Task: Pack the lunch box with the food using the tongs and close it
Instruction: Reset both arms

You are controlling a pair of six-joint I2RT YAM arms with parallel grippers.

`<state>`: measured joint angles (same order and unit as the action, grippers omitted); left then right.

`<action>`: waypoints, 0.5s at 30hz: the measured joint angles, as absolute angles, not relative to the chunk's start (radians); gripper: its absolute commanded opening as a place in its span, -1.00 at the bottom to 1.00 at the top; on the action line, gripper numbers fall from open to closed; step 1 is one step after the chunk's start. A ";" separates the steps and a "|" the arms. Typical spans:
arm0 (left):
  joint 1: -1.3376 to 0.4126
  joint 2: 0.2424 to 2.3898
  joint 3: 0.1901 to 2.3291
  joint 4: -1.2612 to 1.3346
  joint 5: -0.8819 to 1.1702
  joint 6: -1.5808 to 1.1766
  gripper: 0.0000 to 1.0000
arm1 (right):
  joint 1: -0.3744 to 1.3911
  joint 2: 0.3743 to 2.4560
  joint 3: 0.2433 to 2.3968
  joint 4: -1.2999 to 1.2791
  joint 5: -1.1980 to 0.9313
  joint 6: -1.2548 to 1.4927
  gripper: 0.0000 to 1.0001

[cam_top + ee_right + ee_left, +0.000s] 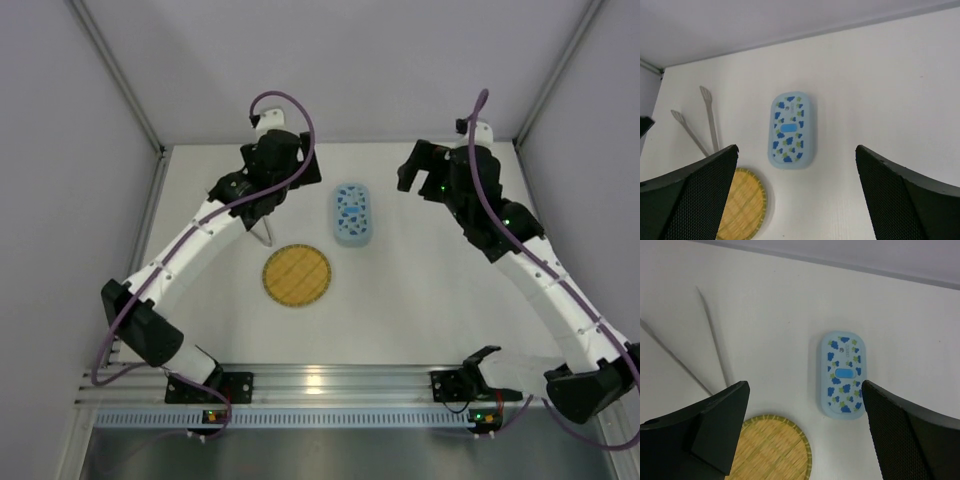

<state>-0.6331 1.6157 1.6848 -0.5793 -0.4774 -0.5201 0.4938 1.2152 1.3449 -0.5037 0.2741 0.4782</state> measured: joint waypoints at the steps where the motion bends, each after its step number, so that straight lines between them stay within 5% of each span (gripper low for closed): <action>1: -0.633 1.567 1.641 -0.579 -0.492 -0.518 0.98 | 0.493 1.184 1.342 -0.506 0.304 0.462 0.99; 15: -0.621 1.348 1.466 -0.614 -0.541 -0.466 0.98 | 0.488 0.967 1.230 -0.517 0.523 0.355 0.99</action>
<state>-0.6212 1.3483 1.4658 -0.6140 -0.5411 -0.4664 0.4877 0.9668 1.2301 -0.5171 0.5228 0.3550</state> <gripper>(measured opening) 0.989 0.993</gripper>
